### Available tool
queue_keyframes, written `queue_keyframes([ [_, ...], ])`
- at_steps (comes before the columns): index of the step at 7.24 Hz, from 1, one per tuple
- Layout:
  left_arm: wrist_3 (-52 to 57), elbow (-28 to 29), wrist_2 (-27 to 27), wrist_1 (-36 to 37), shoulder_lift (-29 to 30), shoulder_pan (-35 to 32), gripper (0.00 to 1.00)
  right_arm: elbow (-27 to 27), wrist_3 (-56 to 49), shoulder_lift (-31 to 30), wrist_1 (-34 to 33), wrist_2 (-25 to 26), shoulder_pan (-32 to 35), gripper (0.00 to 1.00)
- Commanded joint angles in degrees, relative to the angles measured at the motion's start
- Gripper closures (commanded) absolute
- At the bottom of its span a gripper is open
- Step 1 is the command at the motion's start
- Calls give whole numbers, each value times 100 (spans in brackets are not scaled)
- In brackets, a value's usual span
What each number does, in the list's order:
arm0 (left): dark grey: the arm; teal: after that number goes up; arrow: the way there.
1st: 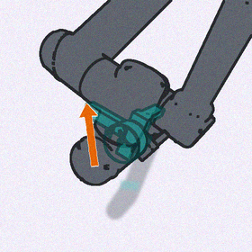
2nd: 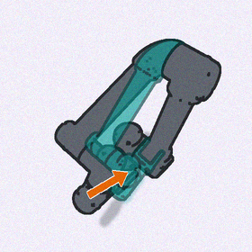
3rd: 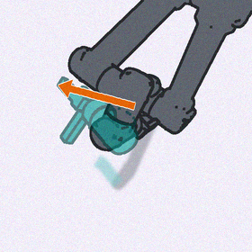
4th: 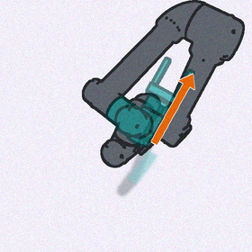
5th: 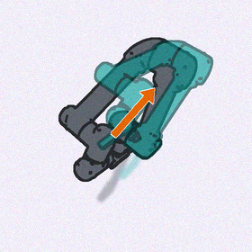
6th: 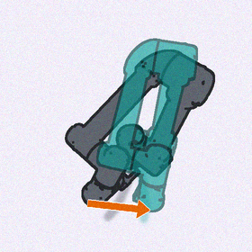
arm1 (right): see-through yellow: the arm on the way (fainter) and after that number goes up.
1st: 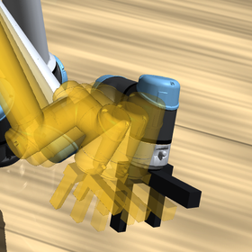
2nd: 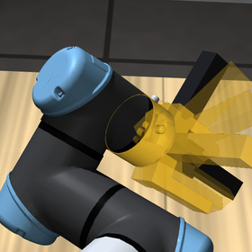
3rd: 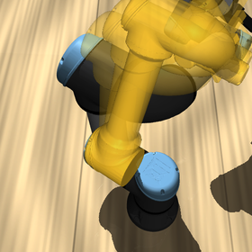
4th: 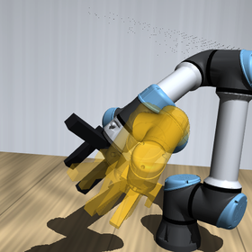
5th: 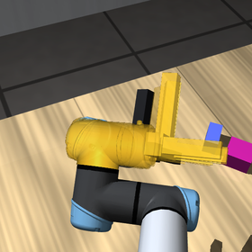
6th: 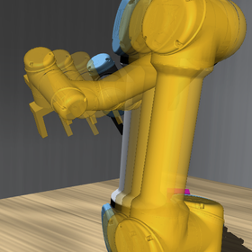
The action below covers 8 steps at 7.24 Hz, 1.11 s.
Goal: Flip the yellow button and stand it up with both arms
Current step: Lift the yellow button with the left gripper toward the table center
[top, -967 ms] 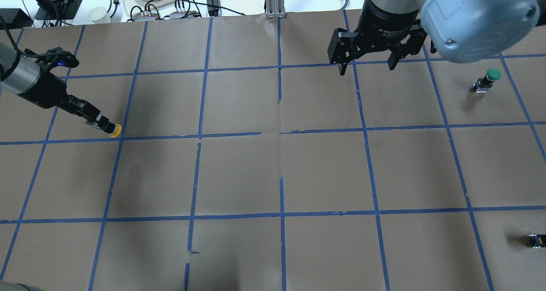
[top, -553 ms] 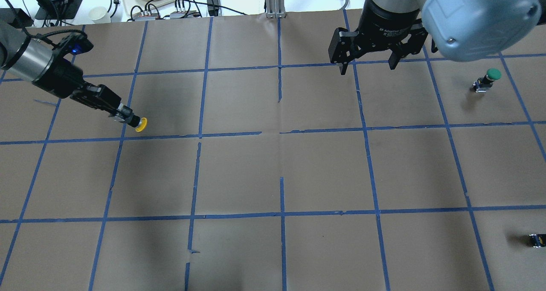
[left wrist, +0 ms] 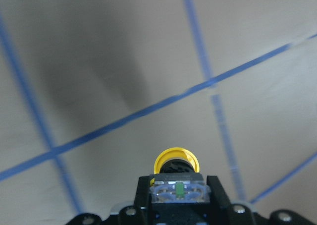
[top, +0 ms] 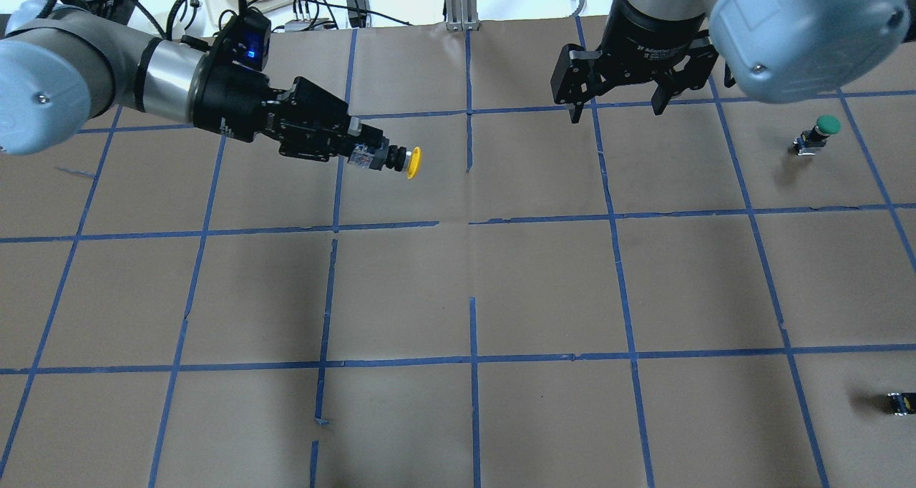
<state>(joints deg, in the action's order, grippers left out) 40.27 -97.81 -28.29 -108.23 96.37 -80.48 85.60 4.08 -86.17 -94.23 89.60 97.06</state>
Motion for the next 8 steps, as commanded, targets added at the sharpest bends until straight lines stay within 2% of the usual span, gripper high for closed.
queue_keyframes([
  [1, -37, -350, 1119, 12, -48, -204, 97, -26, -56, -23, 18, -1354, -787, 0],
  [2, -28, -492, 1611, 4, 4, -222, 97, 9, -152, -32, 149, -2419, -1429, 0],
  [3, -37, -519, 1730, 39, 5, -266, 97, 18, -136, -23, 603, -3186, -1722, 0],
  [4, -37, -520, 2018, 39, 48, -379, 97, 53, -83, -6, 1060, -4255, -1934, 0],
  [5, -193, -441, 2264, 65, 84, -615, 97, 384, -100, -14, 1204, -5406, -2154, 0],
  [6, -204, -510, 2589, 109, 58, -722, 97, 770, -170, -66, 1144, -6288, -2165, 0],
  [8, -195, -511, 2854, 109, 23, -872, 97, 941, -153, -120, 1135, -6883, -2112, 0],
])
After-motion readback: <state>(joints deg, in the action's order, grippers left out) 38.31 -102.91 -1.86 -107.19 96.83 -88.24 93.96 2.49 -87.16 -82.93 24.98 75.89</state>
